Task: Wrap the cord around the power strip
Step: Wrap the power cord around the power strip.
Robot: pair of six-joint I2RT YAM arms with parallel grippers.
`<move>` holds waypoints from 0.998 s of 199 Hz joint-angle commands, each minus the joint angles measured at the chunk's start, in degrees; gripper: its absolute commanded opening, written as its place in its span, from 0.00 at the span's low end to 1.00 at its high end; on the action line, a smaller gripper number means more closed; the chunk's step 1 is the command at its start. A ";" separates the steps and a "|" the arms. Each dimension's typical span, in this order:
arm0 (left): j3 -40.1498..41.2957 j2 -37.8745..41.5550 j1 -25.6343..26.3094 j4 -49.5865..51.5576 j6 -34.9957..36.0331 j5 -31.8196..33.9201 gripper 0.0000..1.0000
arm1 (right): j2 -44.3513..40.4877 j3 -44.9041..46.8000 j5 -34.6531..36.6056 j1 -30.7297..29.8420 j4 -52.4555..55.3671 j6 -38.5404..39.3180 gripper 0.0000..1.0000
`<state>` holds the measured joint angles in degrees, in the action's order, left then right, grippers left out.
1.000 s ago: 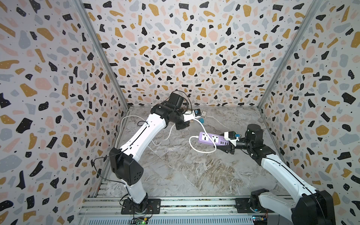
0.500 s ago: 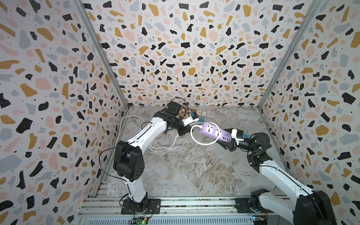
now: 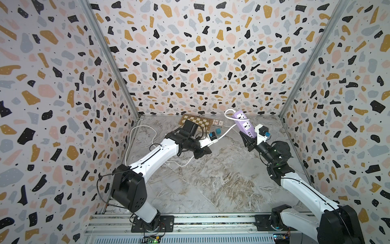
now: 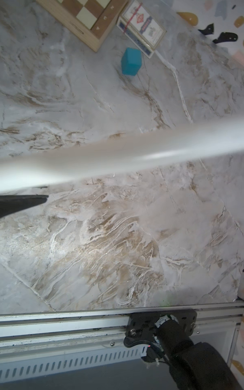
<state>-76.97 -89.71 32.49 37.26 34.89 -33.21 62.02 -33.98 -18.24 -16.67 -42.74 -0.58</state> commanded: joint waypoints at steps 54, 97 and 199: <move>-16.09 5.47 9.39 16.45 17.11 12.76 0.00 | 4.51 -8.20 1.30 -3.91 23.12 19.59 0.00; -32.68 -3.18 9.14 19.75 23.57 21.54 0.00 | 2.33 -4.86 -21.94 -7.57 29.92 30.60 0.00; -27.32 -13.73 -1.23 18.19 19.03 -2.47 0.14 | -1.49 -6.36 -51.86 -13.14 17.30 22.57 0.00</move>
<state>-105.23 -101.45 32.69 55.70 57.17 -25.71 64.25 -39.24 -64.03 -28.86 -11.97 28.23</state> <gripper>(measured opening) 0.101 0.528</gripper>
